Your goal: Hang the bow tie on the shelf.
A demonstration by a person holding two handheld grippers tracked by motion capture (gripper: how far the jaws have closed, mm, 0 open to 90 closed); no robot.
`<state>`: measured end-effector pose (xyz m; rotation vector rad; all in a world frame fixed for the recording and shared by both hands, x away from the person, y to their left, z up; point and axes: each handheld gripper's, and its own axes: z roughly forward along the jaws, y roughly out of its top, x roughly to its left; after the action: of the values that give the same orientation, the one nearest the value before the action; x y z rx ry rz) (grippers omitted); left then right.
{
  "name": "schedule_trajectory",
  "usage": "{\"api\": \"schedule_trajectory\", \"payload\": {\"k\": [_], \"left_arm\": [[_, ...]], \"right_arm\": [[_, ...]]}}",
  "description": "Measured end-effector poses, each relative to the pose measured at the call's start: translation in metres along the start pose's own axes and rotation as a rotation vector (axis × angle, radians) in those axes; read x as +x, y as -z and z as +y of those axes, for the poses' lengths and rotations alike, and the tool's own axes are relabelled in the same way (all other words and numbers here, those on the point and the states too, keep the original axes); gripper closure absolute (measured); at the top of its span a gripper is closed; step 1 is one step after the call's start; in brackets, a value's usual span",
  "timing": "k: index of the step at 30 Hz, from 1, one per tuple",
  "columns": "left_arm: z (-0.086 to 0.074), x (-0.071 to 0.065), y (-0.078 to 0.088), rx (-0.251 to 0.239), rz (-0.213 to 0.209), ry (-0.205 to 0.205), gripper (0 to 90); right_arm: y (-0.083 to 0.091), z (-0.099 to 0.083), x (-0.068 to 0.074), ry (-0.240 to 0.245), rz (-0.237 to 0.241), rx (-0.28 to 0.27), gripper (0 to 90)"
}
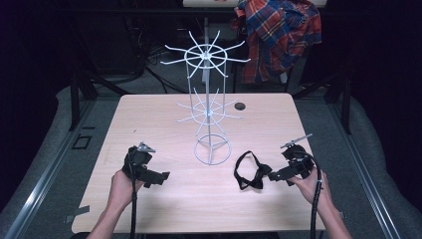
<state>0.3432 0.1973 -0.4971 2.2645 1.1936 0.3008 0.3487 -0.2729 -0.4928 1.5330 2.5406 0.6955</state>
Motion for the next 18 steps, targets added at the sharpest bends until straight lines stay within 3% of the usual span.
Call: {"api": "schedule_trajectory", "payload": {"k": [6,18], "left_arm": [[-0.0001,-0.0007,0.0000,0.006,-0.002,-0.005,0.1],[0.0012,-0.0011,-0.0017,0.003,-0.009,-0.013,0.0]], "right_arm": [[0.0001,0.0022,0.0040,-0.001,0.008,-0.028,0.0],[-0.0069,0.0037,0.0051,-0.007,0.016,-0.010,0.0]]}}
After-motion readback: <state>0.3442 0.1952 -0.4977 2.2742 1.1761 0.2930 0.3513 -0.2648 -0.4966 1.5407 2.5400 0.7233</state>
